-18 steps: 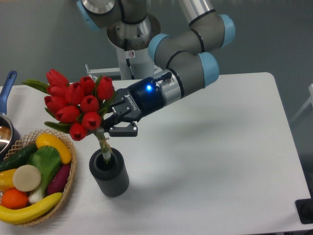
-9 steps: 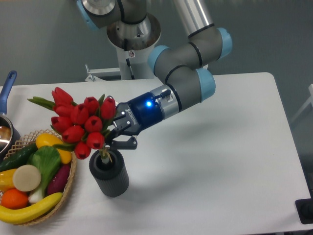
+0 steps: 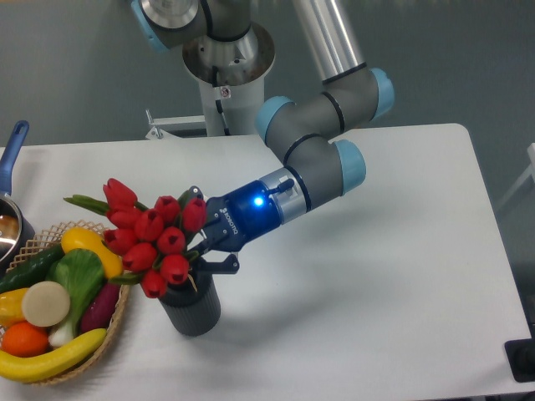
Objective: Insert the flowers into the vase
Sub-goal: 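Lower the tulip stems into the grey vase opening, then open the gripper to release the tulips in the vase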
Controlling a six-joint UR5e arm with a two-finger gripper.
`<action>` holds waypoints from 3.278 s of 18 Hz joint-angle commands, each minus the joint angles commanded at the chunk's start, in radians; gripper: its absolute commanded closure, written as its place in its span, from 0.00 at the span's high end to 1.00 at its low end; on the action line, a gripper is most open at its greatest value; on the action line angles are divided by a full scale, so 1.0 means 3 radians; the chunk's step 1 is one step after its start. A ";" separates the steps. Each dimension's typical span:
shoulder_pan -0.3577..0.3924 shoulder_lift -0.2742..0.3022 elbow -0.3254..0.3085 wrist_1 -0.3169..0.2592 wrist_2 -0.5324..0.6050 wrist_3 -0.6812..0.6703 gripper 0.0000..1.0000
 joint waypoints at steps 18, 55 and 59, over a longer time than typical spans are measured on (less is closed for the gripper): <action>-0.0041 -0.0159 -0.0097 0.0000 0.0102 0.0113 0.37; 0.0118 0.0112 -0.0210 0.0005 0.0782 0.0205 1.00; 0.0184 0.0209 -0.0210 0.0015 0.1027 0.0210 1.00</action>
